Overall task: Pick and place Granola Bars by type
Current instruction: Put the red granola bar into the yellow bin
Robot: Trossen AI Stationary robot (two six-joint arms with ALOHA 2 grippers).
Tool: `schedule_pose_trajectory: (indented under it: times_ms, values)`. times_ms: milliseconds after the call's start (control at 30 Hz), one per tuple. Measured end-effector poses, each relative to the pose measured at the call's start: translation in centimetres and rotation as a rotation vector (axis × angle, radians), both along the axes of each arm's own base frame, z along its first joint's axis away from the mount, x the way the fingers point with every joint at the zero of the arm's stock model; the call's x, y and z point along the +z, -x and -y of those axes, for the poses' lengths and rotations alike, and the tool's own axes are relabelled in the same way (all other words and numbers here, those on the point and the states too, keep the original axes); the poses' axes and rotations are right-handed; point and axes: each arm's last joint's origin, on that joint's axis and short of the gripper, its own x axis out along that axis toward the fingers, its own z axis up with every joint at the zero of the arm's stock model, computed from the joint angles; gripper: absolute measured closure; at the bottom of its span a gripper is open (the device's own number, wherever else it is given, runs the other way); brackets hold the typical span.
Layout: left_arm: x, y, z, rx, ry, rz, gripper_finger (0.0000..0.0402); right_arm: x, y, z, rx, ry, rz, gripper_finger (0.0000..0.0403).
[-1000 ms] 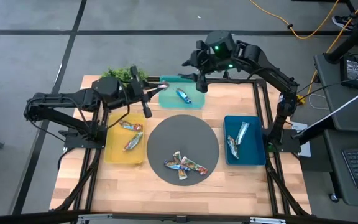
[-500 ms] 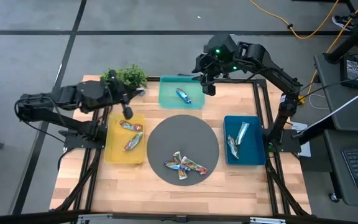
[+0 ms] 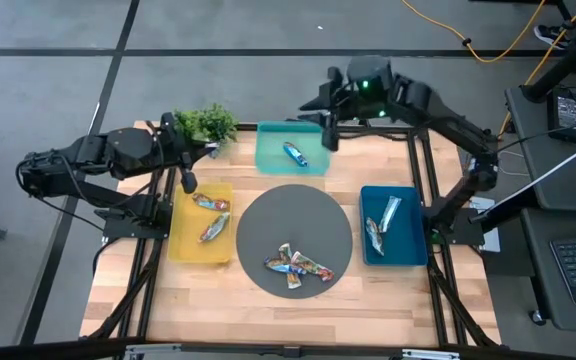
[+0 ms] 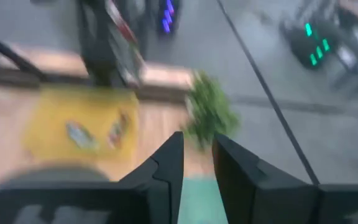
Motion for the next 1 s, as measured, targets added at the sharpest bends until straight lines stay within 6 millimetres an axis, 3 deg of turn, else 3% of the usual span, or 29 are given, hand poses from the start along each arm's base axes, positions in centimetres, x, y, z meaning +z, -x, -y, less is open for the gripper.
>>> schedule_pose_trajectory:
  times_ms: [167,400,633,800,1000]
  values:
    - [0.0,-0.1,0.0,-0.009,-0.023,-0.016,0.0384,-4.4,-0.3,-2.2,0.020,0.027,0.094,0.0317]
    - [-1.0,0.5,0.1,-0.032,0.047,-0.099,0.0384,-6.5,5.5,-6.2,0.080,0.031,0.390,0.0317]
    - [-3.2,0.7,0.2,-0.023,0.201,-0.284,0.0384,-11.0,11.2,-6.7,-0.064,0.004,0.549,0.0317]
    - [-5.0,0.3,0.4,-0.049,0.303,-0.347,0.0384,-12.8,12.5,-6.9,-0.071,-0.053,0.635,0.0317]
    - [-8.3,-0.3,0.6,-0.061,0.395,-0.443,0.0384,-13.3,12.6,-6.9,-0.073,-0.079,0.638,0.0317]
